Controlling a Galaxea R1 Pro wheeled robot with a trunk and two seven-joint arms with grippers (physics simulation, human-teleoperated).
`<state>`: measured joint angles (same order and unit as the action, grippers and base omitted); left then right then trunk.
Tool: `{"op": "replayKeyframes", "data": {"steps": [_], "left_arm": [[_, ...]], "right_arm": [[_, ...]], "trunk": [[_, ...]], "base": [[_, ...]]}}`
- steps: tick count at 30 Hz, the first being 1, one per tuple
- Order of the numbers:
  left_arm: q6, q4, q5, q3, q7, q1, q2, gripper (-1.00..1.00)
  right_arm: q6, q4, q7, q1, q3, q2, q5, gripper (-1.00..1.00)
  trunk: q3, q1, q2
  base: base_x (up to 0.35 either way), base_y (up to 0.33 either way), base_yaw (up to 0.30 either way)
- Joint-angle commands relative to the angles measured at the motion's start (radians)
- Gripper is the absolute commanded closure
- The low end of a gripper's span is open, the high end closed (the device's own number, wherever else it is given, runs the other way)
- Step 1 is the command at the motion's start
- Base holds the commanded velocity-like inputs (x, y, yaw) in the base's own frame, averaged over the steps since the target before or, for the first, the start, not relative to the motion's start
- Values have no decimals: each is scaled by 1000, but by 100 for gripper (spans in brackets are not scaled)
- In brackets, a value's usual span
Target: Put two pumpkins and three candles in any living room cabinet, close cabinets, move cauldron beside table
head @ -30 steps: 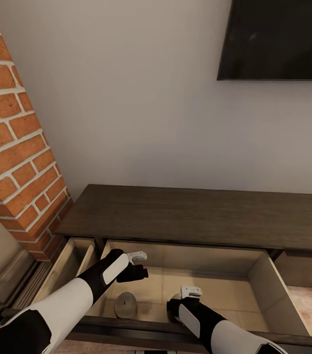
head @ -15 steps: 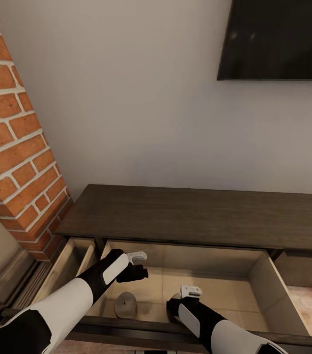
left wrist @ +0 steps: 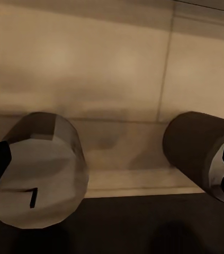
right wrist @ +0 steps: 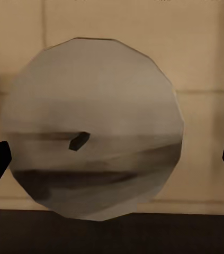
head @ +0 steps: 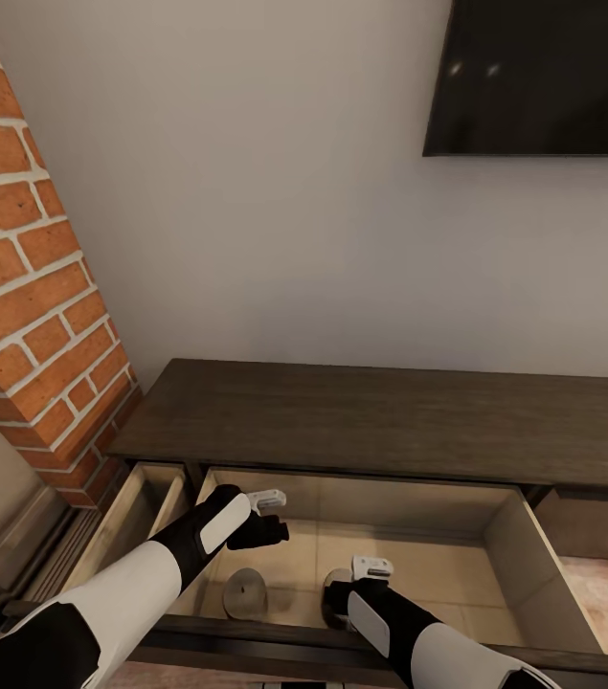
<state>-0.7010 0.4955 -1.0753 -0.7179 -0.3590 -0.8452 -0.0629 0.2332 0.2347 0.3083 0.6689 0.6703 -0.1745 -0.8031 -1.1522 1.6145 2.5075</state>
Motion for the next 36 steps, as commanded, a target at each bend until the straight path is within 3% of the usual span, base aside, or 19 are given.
{"op": "replayKeyframes", "data": {"steps": [1, 7, 13, 24, 34, 36], "left_arm": [[0, 0, 0, 0, 0, 0, 0, -100], [0, -1, 0, 0, 0, 0, 0, -100], [0, -1, 0, 0, 0, 0, 1, -100], [0, -1, 0, 0, 0, 0, 2, -100], [0, -1, -1, 0, 1, 0, 2, -100], [1, 1, -1, 0, 3, 0, 2, -100]], "right_arm": [[0, 0, 0, 0, 0, 0, 0, -100], [0, 8, -2, 3, 0, 0, 3, -100], [10, 104, 1, 4, -2, 0, 5, -100], [91, 140, 3, 4, -6, 0, 5, -100], [99, 244, 3, 4, -10, 0, 7, -100], [127, 287, 3, 4, -13, 14, 7, -100]], "trunk": [[0, 0, 0], [0, 0, 0], [0, 0, 0], [0, 0, 0], [0, 0, 0], [0, 0, 0]], "base": [[0, 0, 0], [0, 0, 0], [0, 0, 0], [0, 0, 0], [0, 0, 0], [0, 0, 0]]}}
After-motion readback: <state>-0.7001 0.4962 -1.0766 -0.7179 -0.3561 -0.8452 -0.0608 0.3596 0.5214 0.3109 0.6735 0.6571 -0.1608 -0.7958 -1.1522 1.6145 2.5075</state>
